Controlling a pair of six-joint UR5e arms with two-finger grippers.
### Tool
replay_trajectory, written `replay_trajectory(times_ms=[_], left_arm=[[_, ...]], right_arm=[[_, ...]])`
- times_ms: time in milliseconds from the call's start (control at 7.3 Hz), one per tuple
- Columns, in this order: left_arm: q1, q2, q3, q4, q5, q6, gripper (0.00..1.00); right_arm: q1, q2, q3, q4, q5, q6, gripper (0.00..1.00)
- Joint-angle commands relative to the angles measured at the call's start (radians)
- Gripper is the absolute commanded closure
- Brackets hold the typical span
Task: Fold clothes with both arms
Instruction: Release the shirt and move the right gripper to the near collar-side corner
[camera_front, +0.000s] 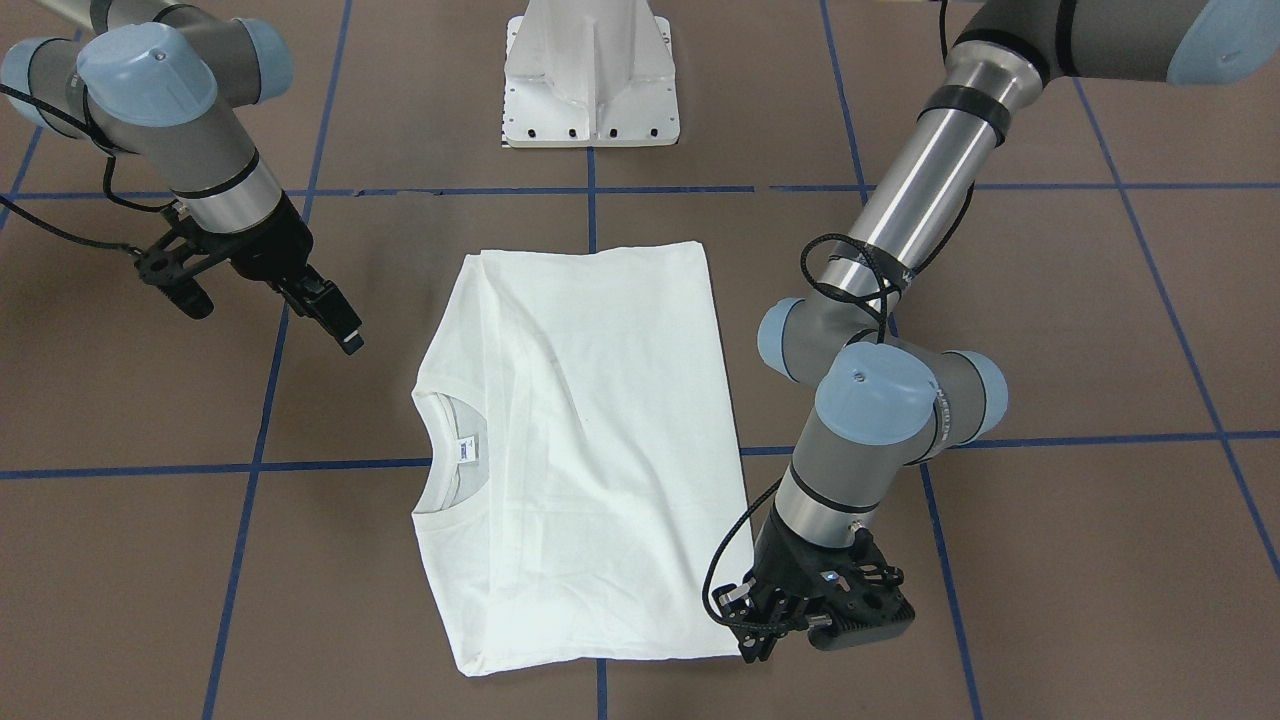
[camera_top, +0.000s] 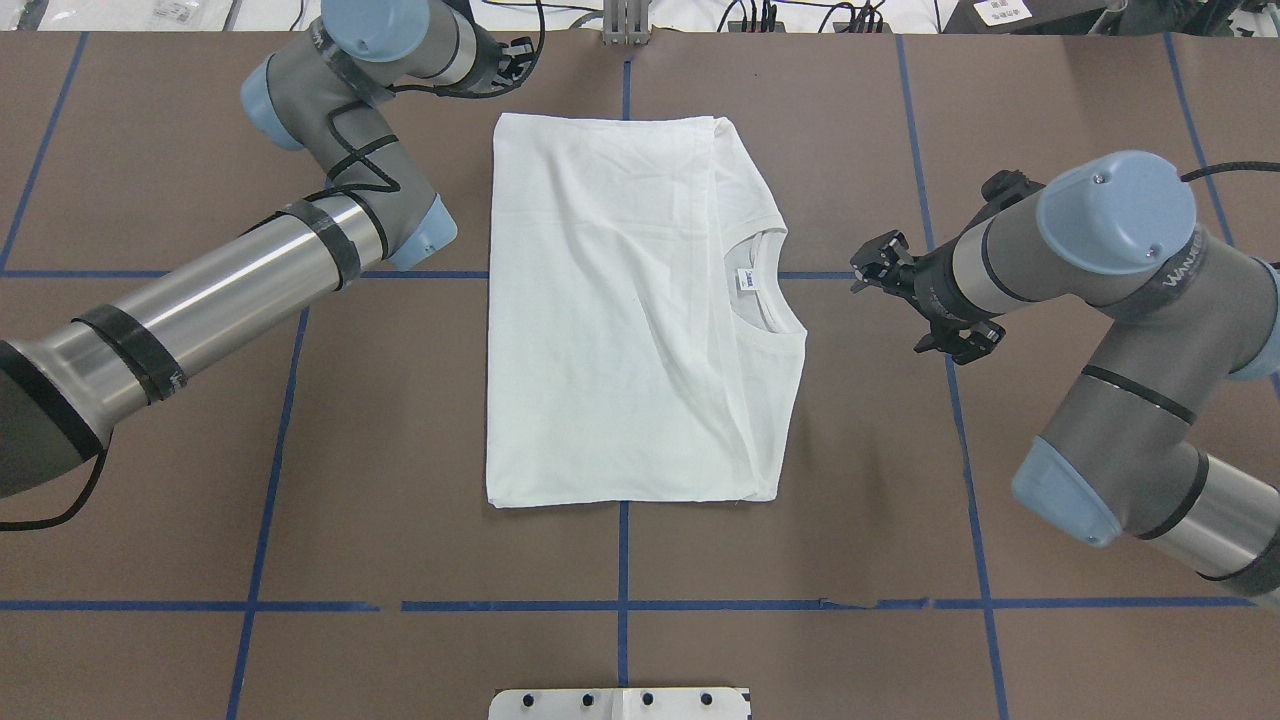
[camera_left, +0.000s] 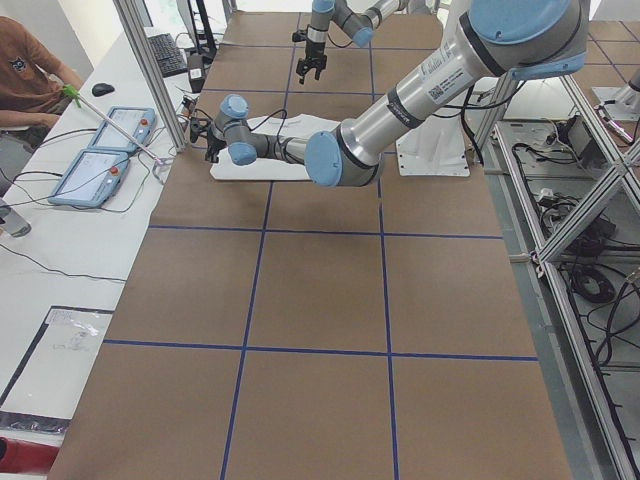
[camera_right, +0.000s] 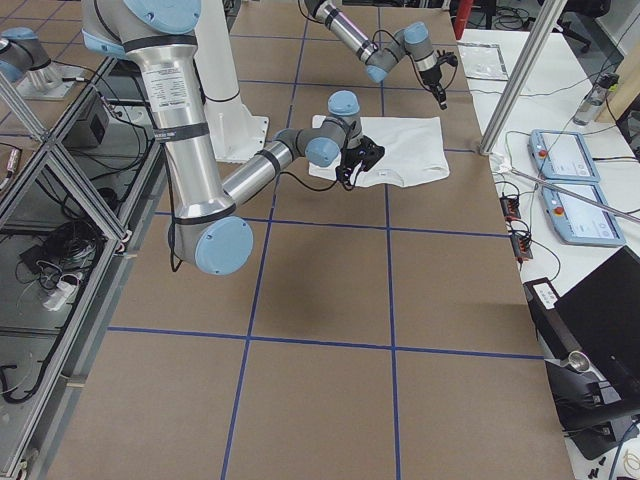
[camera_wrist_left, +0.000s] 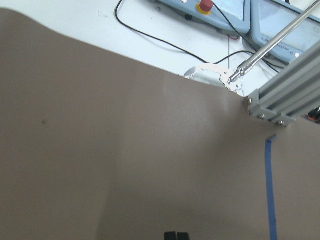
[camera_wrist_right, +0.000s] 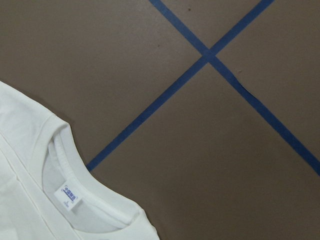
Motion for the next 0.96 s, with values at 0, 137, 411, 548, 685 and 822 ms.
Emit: replay_trajectory(times_ms=[0,137,411,548,685,822], left_arm=[[-0.019,0.012,-0.074,0.005,-0.055,-0.006,0.47],[-0.019,0.126,-0.239,0.025,-0.096,-0.01,0.46],[-0.02,0.239,-0.45,0.134,-0.168,-0.01,0.46],[-0.021,0.246,-0.454,0.134,-0.17,-0.01,0.45],[-0.021,0.25,-0.455,0.134,-0.17,-0.01,0.45],[-0.021,0.252,-0.457,0.132,-0.17,-0.01,0.45]], right_arm=[[-0.021,0.04,0.005,0.0,-0.002,0.009,0.0],[-0.061,0.046,0.01,0.001,-0.025,0.009,0.0],[-0.217,0.079,0.016,-0.01,-0.193,0.03,0.0],[-0.28,0.08,0.013,-0.011,-0.238,0.076,0.0],[-0.339,0.08,0.011,-0.013,-0.292,0.127,0.0],[-0.385,0.077,-0.002,-0.016,-0.341,0.132,0.0]])
